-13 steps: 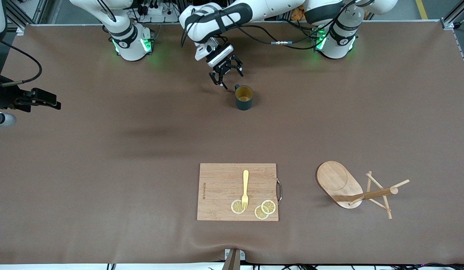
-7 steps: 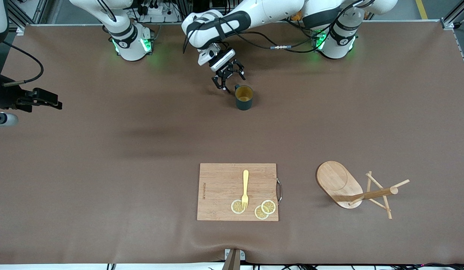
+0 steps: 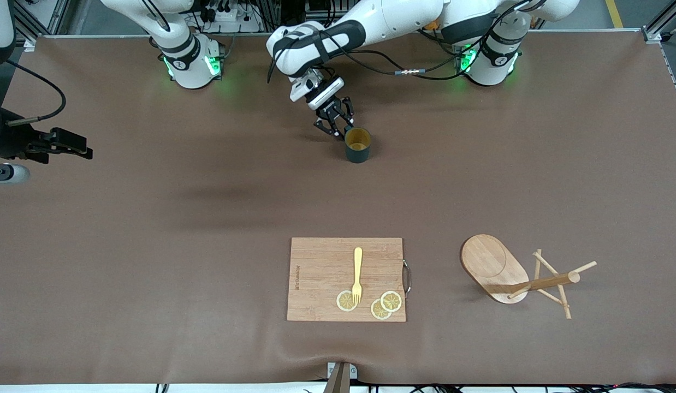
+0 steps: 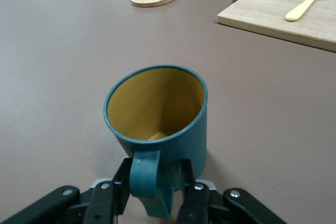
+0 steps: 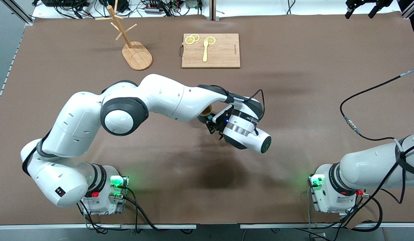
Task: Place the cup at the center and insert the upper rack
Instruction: 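Close the left gripper on the mug handle, then lift the mug by its handle with the left gripper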
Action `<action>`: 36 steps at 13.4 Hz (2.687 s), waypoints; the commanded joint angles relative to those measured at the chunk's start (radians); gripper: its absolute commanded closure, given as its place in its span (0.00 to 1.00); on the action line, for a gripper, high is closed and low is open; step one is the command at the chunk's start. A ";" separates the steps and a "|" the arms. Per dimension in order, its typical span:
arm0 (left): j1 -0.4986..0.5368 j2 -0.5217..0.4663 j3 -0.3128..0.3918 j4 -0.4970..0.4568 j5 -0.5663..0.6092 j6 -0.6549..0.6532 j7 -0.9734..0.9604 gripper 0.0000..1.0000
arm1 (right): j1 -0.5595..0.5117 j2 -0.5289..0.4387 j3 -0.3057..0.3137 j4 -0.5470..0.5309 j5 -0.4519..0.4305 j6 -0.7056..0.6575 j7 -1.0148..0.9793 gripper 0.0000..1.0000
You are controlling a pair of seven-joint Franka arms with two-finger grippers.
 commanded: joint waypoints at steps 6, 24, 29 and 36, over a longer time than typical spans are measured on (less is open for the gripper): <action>-0.014 0.016 -0.002 0.023 0.023 -0.019 -0.003 1.00 | 0.008 -0.003 -0.003 0.004 -0.007 -0.003 0.015 0.00; 0.410 -0.632 0.078 -0.049 -0.635 0.563 0.487 1.00 | -0.018 0.000 -0.007 0.006 -0.007 0.011 0.070 0.00; 0.680 -0.767 0.077 -0.060 -1.003 0.640 0.849 1.00 | -0.013 0.000 -0.007 0.007 -0.006 0.003 0.070 0.00; 1.024 -0.822 0.077 -0.063 -1.519 0.644 1.277 1.00 | -0.012 0.000 -0.007 0.012 -0.006 0.005 0.070 0.00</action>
